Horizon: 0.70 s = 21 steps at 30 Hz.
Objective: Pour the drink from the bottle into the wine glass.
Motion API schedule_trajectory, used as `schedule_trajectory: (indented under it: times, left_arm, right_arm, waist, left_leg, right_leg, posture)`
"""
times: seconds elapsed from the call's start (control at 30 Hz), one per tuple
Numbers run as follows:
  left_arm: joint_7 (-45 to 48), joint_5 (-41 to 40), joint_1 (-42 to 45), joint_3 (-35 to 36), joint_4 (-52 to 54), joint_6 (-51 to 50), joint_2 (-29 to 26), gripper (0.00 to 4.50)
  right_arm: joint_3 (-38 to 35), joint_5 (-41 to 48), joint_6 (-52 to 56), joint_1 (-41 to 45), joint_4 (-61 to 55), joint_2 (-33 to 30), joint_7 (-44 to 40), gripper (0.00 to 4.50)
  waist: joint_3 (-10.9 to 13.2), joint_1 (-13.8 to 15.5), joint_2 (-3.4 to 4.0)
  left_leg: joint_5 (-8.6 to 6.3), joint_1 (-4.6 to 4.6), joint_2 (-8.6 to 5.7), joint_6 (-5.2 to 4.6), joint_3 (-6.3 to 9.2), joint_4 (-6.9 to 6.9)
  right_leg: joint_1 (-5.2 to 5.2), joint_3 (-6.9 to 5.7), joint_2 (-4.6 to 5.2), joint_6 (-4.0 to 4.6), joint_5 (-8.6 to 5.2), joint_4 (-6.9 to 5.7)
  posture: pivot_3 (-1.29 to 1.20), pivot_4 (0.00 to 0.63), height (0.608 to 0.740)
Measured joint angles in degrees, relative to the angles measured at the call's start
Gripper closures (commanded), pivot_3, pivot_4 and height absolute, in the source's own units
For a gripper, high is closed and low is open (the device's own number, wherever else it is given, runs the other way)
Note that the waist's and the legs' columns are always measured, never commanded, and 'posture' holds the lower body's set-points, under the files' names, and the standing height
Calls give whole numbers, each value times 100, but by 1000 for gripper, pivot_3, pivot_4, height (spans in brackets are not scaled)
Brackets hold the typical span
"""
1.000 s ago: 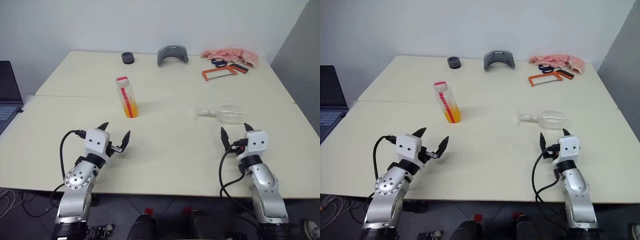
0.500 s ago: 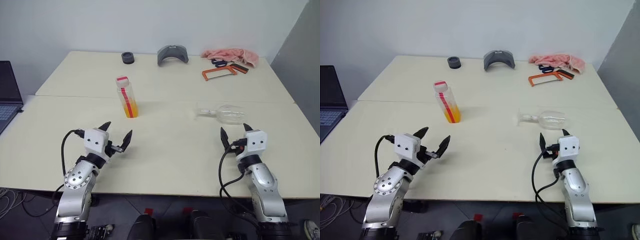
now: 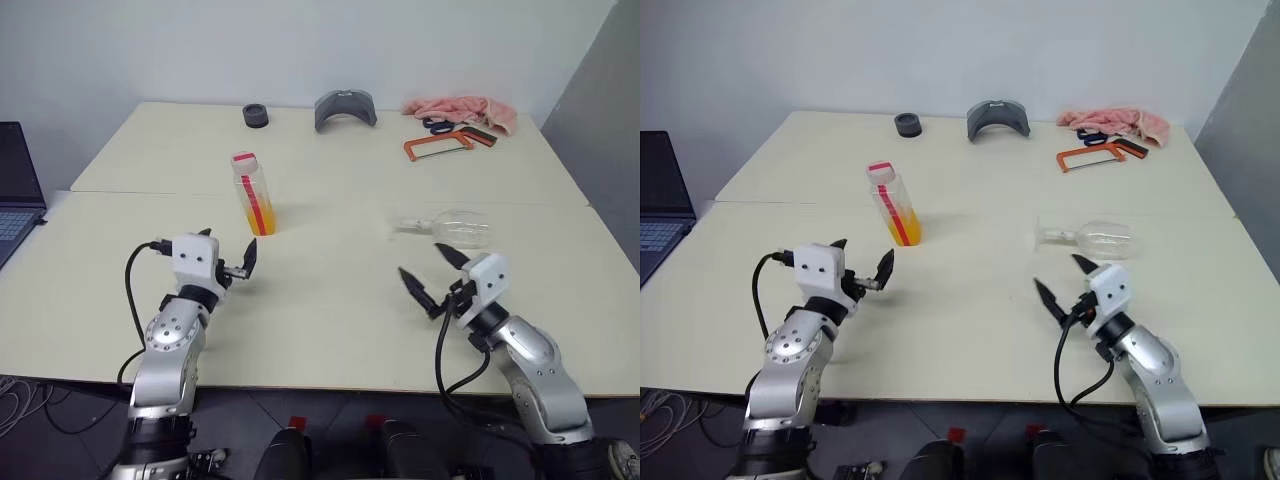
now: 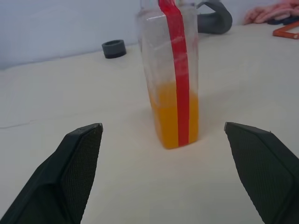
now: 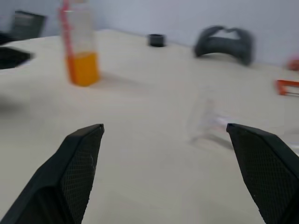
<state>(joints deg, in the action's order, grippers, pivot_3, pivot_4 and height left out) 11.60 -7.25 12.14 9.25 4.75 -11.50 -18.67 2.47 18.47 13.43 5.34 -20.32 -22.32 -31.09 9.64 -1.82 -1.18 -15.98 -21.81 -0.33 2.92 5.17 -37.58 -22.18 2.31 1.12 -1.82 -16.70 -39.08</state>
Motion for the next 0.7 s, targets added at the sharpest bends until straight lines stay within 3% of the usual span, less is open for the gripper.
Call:
schedule_trajectory:
  times: [0.3, 0.7]
  left_arm:
    - [-358, 301, 831, -231, -488, -308, 216, 14]
    - [-562, 481, 1732, -385, -1612, -38, 342, 14]
  right_arm:
    - [120, 762, 1356, 859, -433, -674, -738, 0]
    - [83, 983, 1640, 1125, -416, -743, -876, 0]
  waist:
    - [0, 22, -2]
    - [1, 20, -3]
  left_leg:
    - [0, -12, -4, 1, 17, -1]
    - [0, -16, -6, 1, 20, -4]
  right_leg:
    - [-1, -8, 7, 0, 0, 7]
    - [-3, -11, 6, 0, 0, 6]
  posture:
    - [0, 150, 740]
    - [0, 150, 740]
